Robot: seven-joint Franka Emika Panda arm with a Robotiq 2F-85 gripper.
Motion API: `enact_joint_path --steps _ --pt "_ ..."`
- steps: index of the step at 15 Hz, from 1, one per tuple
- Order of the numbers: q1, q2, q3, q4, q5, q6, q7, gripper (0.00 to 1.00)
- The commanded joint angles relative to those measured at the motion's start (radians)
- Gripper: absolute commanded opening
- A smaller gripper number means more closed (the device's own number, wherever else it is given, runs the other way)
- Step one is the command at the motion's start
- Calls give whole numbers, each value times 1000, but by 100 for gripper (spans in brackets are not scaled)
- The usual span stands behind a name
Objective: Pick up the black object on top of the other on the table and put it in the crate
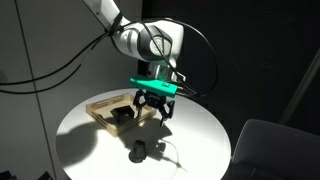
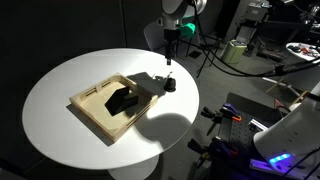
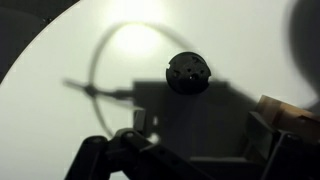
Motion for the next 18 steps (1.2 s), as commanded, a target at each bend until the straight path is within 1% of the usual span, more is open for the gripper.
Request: enact_joint_path --steps 1,5,8,12,18 --pt "-42 42 21 4 -17 21 -58 100" --pt "-59 74 28 -27 -32 90 -90 100" --pt "-56 90 30 -51 -58 132 -81 100" --pt "-33 62 39 -101 -114 155 -57 100" --pt "10 19 57 -137 -185 138 -17 100"
